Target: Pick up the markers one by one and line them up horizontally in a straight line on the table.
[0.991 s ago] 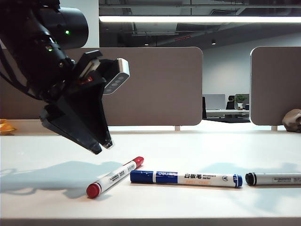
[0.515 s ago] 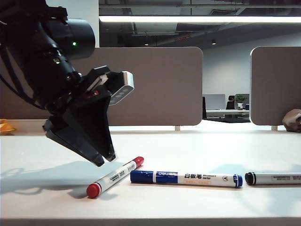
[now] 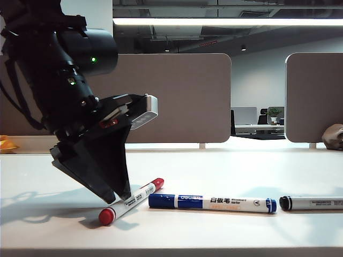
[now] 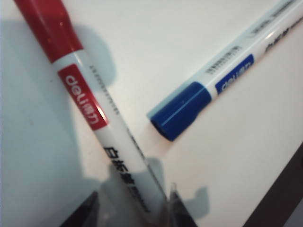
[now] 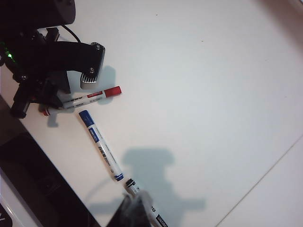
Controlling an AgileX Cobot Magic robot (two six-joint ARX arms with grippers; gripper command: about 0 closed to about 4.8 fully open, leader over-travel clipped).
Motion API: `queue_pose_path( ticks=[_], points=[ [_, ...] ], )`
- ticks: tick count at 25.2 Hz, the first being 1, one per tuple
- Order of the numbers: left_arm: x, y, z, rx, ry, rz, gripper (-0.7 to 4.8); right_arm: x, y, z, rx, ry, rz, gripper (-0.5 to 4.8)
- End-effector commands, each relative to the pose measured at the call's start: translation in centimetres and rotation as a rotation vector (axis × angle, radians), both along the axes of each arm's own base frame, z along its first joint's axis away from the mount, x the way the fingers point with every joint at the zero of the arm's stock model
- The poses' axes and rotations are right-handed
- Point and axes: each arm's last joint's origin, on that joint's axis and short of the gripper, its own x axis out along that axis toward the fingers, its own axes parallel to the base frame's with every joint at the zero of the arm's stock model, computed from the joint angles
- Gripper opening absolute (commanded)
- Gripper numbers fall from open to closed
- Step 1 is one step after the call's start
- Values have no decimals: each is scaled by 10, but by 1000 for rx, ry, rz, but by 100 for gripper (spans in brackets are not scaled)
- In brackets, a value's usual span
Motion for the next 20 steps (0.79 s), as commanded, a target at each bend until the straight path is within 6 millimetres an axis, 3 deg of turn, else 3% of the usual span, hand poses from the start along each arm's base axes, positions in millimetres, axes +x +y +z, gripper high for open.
queue_pose_path(
  ticks=[1,11,20],
  points=[
    [2,-1,2,-13,-15,-2,184,-1,-1,2,12,-6,-2,-6],
    [3,-4,2,-20,-21,20,183,-1,-1,2,13,-7,-2,-5],
    [-1,-12,-19,34,63,9,183,-1,-1,2,19,-1,6,-5]
  ],
)
